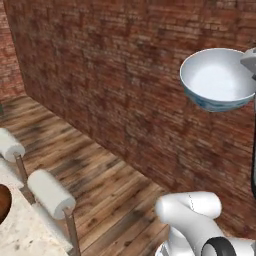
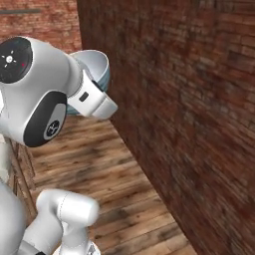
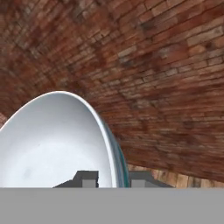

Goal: Pick up the bowls from the cabinet and place each bowl in front of a stool on the dining counter.

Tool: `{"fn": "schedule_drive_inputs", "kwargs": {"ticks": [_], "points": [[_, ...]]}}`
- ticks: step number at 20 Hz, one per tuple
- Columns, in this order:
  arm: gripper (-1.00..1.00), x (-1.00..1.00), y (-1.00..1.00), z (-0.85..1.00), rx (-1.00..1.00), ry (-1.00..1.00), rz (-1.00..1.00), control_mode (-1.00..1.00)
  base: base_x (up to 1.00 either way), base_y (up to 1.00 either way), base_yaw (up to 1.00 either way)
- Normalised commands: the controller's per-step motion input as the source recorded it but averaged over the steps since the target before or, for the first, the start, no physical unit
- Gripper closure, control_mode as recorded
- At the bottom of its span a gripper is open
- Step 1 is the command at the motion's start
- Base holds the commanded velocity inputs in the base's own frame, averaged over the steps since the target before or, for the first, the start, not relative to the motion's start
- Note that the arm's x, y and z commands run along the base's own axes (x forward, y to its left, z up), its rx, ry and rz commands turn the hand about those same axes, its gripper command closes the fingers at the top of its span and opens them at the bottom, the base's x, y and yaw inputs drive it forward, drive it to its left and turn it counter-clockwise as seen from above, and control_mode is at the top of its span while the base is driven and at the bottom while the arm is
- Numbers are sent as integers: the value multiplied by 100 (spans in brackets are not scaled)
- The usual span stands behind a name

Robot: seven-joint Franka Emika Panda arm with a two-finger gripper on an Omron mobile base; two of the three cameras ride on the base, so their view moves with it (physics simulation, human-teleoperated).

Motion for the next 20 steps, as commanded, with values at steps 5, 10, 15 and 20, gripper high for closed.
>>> {"fn": "schedule_drive_inputs", "kwargs": {"ticks": [5, 10, 15, 20], "points": [[100, 0, 0, 0, 0, 0, 0, 100, 100, -11, 53], [100, 0, 0, 0, 0, 0, 0, 100, 100, 0, 50], [100, 0, 0, 0, 0, 0, 0, 100, 100, 0, 48], [100, 0, 0, 0, 0, 0, 0, 100, 100, -5, 53]]}}
